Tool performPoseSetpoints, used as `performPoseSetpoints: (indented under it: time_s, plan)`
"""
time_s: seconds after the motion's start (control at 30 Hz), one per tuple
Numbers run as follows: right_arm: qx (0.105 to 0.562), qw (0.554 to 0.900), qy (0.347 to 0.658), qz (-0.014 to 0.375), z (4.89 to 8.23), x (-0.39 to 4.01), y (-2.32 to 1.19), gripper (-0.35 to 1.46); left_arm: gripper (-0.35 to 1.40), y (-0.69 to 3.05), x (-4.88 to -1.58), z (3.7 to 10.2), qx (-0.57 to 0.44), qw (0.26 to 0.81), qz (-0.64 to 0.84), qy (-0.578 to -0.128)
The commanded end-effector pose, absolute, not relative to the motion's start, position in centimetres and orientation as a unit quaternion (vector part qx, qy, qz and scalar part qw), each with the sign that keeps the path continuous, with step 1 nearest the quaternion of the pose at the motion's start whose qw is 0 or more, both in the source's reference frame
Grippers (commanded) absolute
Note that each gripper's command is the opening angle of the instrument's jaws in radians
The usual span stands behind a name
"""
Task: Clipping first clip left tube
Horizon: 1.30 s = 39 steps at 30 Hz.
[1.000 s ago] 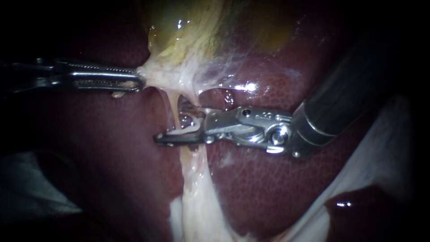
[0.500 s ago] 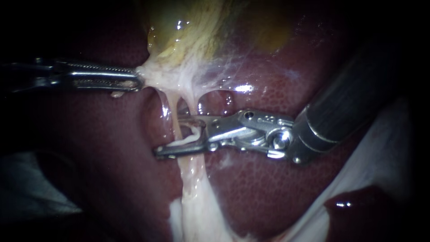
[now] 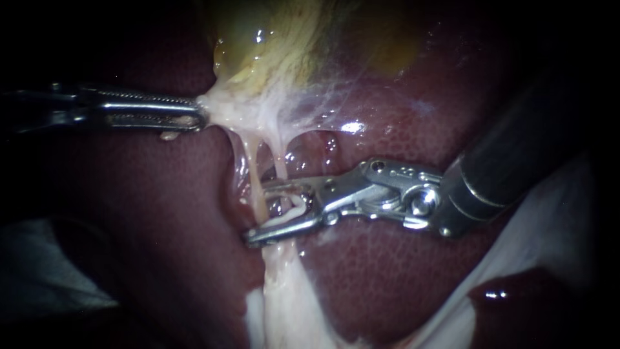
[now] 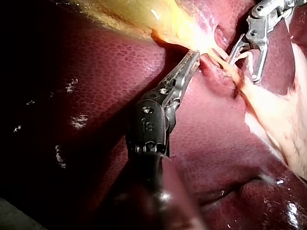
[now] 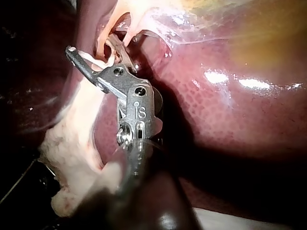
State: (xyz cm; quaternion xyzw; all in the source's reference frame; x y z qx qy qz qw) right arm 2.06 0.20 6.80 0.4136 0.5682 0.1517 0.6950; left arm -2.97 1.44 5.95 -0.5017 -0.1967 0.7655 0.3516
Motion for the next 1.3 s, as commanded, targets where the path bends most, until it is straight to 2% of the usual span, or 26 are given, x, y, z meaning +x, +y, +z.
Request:
performPoseSetpoints:
  time_s: [0.03,0.27,0.63,1.03,1.3]
  plan:
    - [0.417,0.689,0.573,0.151,6.81,2.06,0.20,0.48,-0.35,1.44,-2.97,5.96,-0.501,0.352,0.766,-0.196]
    - [0.445,0.663,0.584,0.145,6.81,2.07,0.19,0.45,-0.35,1.44,-2.97,5.96,-0.501,0.352,0.766,-0.196]
    - [0.446,0.643,0.603,0.154,6.84,2.24,0.15,0.45,-0.35,1.44,-2.97,5.96,-0.501,0.352,0.766,-0.196]
    - [0.446,0.643,0.603,0.154,6.83,2.35,0.06,0.45,-0.35,1.44,-2.97,5.96,-0.501,0.352,0.766,-0.196]
    - [0.463,0.639,0.593,0.158,6.83,2.35,-0.06,0.45,-0.35,1.44,-2.97,5.96,-0.501,0.352,0.766,-0.196]
